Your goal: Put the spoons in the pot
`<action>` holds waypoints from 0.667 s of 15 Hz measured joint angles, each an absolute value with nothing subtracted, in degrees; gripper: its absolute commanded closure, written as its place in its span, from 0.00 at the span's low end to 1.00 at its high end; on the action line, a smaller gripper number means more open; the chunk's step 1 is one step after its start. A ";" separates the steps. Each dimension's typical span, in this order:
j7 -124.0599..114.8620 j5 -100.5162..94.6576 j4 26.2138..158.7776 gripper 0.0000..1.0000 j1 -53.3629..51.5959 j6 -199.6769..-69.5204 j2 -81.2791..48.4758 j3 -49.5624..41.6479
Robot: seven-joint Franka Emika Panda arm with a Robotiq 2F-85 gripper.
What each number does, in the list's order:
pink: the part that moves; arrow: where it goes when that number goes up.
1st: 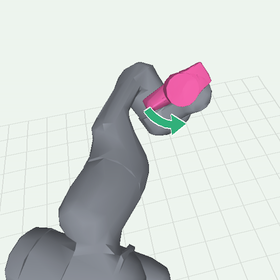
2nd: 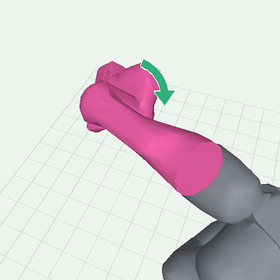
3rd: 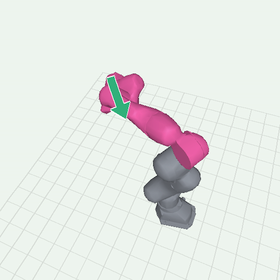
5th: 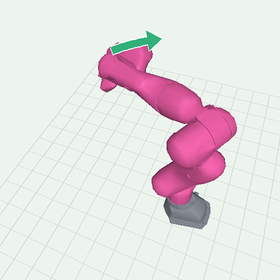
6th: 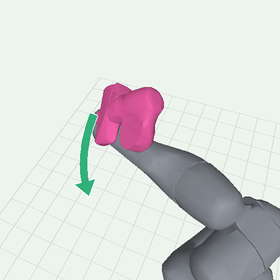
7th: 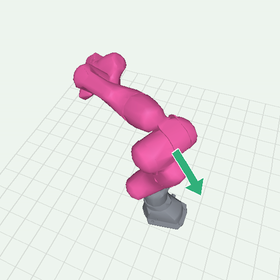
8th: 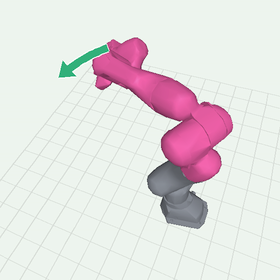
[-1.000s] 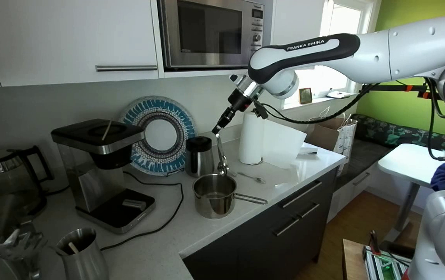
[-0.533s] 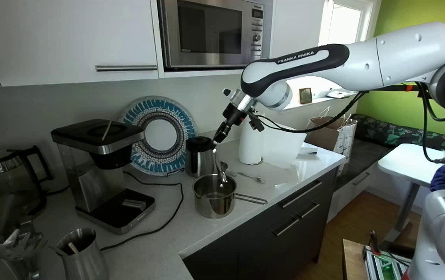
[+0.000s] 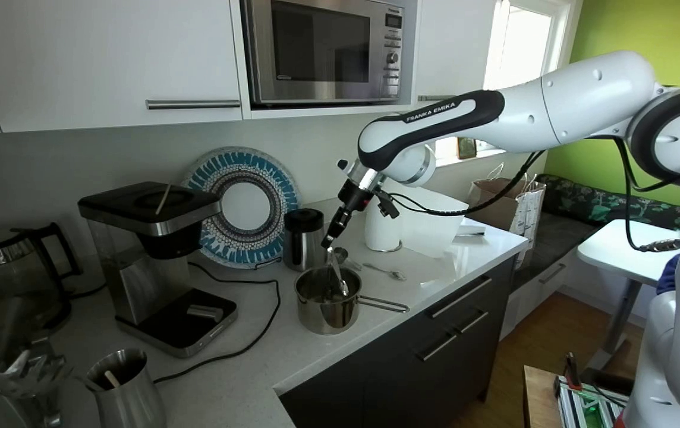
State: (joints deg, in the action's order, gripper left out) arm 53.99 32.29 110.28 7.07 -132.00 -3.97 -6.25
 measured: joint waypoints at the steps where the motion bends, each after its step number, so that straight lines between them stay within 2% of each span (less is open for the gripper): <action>1: 53.99 32.38 110.28 0.72 7.07 -132.36 -4.58 -6.23; 2: 53.99 32.44 110.27 0.67 7.08 -132.62 -5.12 -6.18; 10: 54.13 34.04 109.32 0.05 7.26 -133.28 -5.71 -5.71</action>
